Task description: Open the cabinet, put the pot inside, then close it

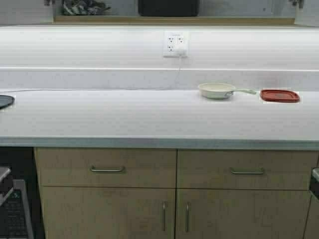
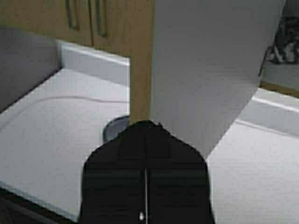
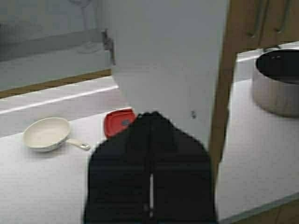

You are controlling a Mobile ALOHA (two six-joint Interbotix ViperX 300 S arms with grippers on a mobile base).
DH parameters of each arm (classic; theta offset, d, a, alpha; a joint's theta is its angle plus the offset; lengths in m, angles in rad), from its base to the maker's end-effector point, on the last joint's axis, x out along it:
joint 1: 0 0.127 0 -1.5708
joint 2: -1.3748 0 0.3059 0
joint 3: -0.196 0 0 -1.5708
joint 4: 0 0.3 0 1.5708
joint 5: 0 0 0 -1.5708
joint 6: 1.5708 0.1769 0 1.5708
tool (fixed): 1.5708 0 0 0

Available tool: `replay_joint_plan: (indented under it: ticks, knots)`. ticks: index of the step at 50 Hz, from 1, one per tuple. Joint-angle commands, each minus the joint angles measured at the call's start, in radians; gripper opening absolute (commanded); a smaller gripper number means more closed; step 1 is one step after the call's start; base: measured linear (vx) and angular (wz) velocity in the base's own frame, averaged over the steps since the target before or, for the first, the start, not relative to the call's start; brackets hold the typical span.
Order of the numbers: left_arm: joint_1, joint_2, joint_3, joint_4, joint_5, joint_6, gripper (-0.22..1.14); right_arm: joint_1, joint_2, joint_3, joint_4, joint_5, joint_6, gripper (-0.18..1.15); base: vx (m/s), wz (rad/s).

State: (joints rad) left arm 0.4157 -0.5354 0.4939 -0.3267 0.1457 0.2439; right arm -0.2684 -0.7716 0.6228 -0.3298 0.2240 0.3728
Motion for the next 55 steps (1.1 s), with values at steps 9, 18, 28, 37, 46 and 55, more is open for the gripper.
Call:
replay_joint_plan:
  ticks: [9,18,28,37,46,55]
  knots:
    - [0.133,0.052,-0.143,0.002,0.0,-0.003,0.04,-0.121,0.109,-0.132,-0.006,-0.012,0.0,0.07,-0.05,-0.03]
    - [0.133,0.212,-0.31,-0.008,0.025,-0.011,0.04,-0.138,0.275,-0.268,-0.005,-0.012,0.0,0.07,-0.04,-0.02]
    - [0.133,0.327,-0.425,-0.034,0.074,-0.009,0.04,-0.175,0.417,-0.411,-0.008,-0.012,0.0,0.07,-0.03,-0.02]
    - [0.123,0.374,-0.449,-0.066,0.075,-0.003,0.04,-0.196,0.52,-0.518,-0.008,-0.014,-0.002,0.07,0.0,0.0]
    - [0.071,0.399,-0.457,-0.078,0.071,-0.002,0.04,-0.193,0.592,-0.594,-0.003,-0.014,-0.002,0.07,0.0,0.0]
    - [0.0,0.426,-0.463,-0.078,0.051,0.0,0.04,-0.167,0.615,-0.607,-0.003,-0.015,-0.002,0.07,0.0,0.0]
